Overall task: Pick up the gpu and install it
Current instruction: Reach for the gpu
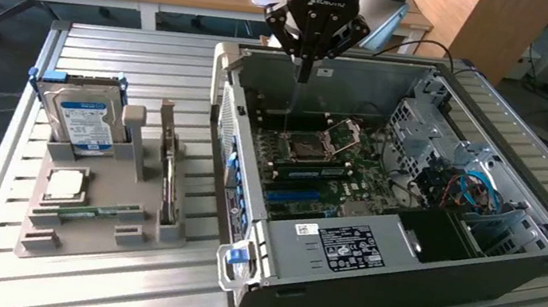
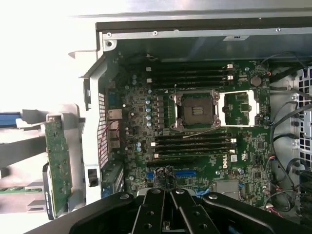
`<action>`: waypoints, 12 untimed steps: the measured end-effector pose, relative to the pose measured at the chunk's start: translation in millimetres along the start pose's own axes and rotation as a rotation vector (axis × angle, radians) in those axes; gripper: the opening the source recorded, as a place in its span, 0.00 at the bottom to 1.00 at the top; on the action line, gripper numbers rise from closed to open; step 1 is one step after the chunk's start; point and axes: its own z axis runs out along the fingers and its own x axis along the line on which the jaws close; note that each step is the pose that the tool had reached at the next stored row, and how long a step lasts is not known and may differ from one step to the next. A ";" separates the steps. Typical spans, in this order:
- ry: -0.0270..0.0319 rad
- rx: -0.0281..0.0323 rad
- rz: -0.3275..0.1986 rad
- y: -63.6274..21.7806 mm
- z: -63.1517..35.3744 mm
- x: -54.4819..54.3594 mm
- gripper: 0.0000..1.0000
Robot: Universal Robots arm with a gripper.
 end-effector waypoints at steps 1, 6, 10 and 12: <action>0.0000 0.0000 0.000 0.0 0.0 0.2 0.11; 0.0000 0.0000 0.000 -0.2 -0.1 2.4 0.11; 0.0000 0.0000 0.000 -0.4 -0.2 5.4 0.11; -0.0001 0.0000 0.000 -0.5 -0.2 6.9 0.11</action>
